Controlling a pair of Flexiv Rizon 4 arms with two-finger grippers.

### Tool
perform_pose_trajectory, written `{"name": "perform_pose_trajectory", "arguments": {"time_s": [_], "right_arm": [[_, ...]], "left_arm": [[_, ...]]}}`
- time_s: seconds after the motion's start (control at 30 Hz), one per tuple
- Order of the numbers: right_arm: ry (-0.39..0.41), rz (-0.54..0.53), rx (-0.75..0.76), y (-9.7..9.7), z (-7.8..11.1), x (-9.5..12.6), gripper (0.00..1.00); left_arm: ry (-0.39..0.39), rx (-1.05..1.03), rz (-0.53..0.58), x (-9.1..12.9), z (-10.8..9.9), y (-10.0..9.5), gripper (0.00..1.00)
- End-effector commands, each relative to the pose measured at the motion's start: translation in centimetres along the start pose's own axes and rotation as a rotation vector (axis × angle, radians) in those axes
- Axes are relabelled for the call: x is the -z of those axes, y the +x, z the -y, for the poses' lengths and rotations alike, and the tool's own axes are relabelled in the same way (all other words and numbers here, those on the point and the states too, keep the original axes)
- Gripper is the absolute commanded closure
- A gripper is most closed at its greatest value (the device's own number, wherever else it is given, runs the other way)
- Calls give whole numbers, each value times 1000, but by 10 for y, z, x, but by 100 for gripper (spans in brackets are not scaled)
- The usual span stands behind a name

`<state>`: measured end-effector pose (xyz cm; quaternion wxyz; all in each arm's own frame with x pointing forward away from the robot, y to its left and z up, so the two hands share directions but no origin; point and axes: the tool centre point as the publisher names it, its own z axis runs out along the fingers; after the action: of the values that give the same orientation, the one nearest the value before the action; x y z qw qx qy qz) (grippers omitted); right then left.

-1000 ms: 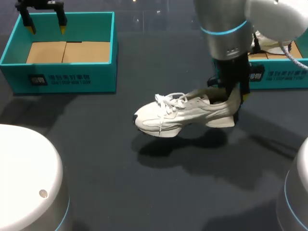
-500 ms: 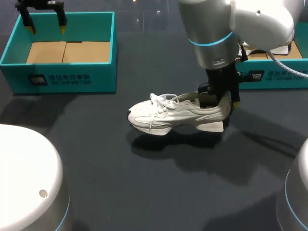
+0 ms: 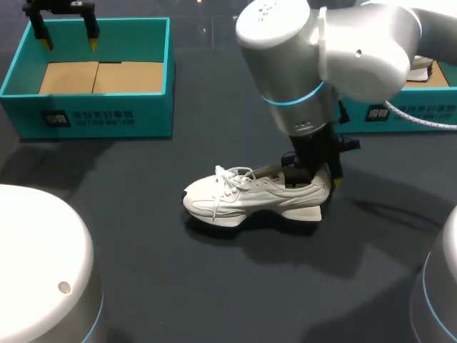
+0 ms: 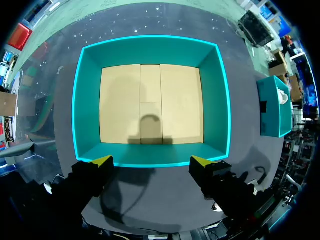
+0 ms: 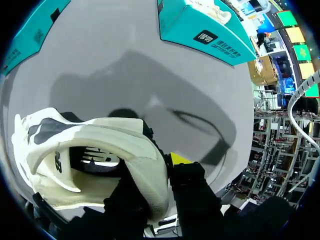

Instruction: Take the shoe out of the shoebox, open the shoe tongue, remove and reinsert the insole, then place the shoe into the shoebox

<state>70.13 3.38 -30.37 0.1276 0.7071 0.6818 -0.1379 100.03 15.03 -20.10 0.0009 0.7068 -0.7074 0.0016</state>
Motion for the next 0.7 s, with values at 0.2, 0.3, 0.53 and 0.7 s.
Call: {"name": "perform_pose_trajectory", "arguments": {"time_s": [0.2,0.3,0.53,0.7], "right_arm": [[29,-2,-47,17,1,-27,100],[23,-15,-56,20,2,-32,100],[17,-27,-32,26,1,-40,100],[5,-33,-17,31,3,-43,100]], "left_arm": [[0,0,1,0,0,0,0],[0,0,1,0,0,0,0],[0,0,1,0,0,0,0],[0,0,1,0,0,0,0]]}}
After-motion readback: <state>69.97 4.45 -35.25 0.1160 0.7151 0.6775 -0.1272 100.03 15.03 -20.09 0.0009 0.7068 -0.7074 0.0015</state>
